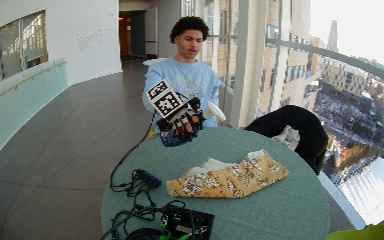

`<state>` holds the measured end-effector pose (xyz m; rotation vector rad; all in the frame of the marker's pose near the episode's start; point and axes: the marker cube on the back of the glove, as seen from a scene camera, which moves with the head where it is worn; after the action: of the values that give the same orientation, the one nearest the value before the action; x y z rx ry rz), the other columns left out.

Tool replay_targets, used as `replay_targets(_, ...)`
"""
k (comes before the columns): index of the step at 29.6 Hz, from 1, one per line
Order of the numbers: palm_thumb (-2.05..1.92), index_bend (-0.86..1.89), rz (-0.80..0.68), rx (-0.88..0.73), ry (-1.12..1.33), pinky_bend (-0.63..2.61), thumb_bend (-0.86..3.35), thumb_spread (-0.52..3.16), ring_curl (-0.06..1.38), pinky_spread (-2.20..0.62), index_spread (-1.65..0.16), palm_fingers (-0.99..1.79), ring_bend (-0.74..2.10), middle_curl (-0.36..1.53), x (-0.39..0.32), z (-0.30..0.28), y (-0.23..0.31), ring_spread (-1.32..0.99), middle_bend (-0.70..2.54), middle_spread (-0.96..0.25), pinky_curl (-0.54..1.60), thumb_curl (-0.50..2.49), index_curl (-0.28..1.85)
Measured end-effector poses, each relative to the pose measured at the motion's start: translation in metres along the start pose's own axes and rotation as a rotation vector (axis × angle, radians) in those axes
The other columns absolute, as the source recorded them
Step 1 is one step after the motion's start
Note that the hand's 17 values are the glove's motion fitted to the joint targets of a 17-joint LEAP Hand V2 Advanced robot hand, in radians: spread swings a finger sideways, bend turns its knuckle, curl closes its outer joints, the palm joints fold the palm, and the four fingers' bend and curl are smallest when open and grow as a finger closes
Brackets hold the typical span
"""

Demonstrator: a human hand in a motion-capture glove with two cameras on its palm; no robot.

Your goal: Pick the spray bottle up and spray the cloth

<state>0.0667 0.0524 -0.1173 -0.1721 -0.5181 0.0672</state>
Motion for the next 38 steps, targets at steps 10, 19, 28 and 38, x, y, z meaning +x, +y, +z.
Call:
replay_targets(10, 0.92, 0.09, -0.318, 0.121, -0.256, 0.31, -0.03, 0.69, 0.38, 0.16, -0.28, 1.02, 0.50, 0.47, -0.085, 0.048, 0.020, 0.00, 0.23, -0.10, 0.38, 0.68, 0.22)
replay_targets(19, 0.91, 0.09, -0.536, 0.167, -0.446, 0.31, -0.03, 0.70, 0.38, 0.16, -0.28, 1.00, 0.48, 0.47, -0.159, 0.113, 0.027, 0.00, 0.23, -0.10, 0.38, 0.68, 0.22)
replay_targets(28, 0.92, 0.09, -0.627, 0.143, -0.556, 0.31, -0.03, 0.72, 0.38, 0.16, -0.29, 0.98, 0.47, 0.47, -0.205, 0.175, 0.030, 0.00, 0.22, -0.10, 0.38, 0.68, 0.22)
replay_targets(38, 0.92, 0.10, -0.669, 0.117, -0.599, 0.30, -0.03, 0.73, 0.38, 0.15, -0.29, 0.96, 0.45, 0.47, -0.221, 0.233, 0.025, -0.01, 0.23, -0.11, 0.37, 0.68, 0.23)
